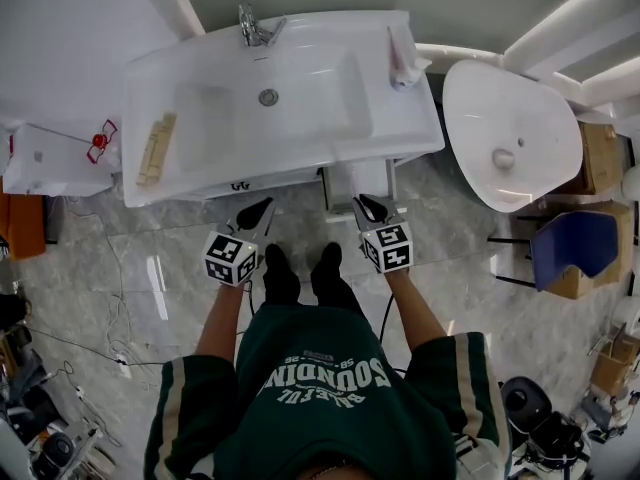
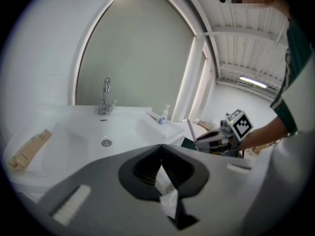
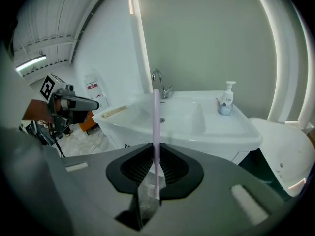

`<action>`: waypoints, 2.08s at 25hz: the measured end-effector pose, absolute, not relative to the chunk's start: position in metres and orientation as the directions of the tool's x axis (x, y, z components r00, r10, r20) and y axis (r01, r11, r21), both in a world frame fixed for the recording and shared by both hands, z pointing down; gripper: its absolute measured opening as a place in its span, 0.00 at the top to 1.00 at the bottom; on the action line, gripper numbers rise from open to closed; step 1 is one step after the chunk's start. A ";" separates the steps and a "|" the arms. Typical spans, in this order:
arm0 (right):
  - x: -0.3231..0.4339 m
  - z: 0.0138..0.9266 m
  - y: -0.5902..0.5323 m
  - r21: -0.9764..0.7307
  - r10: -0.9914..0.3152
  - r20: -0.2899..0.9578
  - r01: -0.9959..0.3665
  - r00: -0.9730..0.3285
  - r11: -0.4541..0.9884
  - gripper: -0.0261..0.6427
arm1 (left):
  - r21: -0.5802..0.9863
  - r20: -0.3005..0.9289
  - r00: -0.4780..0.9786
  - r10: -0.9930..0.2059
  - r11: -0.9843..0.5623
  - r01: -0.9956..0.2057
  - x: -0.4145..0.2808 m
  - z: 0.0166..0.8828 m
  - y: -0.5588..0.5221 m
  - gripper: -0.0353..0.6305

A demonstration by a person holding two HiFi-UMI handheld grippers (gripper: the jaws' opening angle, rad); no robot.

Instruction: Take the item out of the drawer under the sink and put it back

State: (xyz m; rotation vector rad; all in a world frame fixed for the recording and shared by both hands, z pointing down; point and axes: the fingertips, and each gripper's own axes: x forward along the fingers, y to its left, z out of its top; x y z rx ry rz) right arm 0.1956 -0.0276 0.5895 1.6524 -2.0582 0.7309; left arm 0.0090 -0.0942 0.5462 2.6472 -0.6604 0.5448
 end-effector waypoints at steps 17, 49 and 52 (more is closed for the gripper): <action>0.210 0.732 -0.039 -0.102 -0.529 0.810 -0.949 -0.254 0.300 0.89 | 0.273 0.521 0.774 -0.359 -0.789 -0.550 0.020 0.598 -0.091 0.87; 0.242 0.955 -0.084 -0.063 -0.183 0.974 -0.938 -0.132 0.342 0.89 | 0.315 0.618 0.640 -0.457 -0.602 -0.734 -0.037 0.686 -0.057 0.87; 0.239 0.963 -0.086 -0.064 -0.164 0.978 -0.939 -0.126 0.338 0.89 | 0.313 0.624 0.626 -0.468 -0.584 -0.749 -0.047 0.688 -0.053 0.87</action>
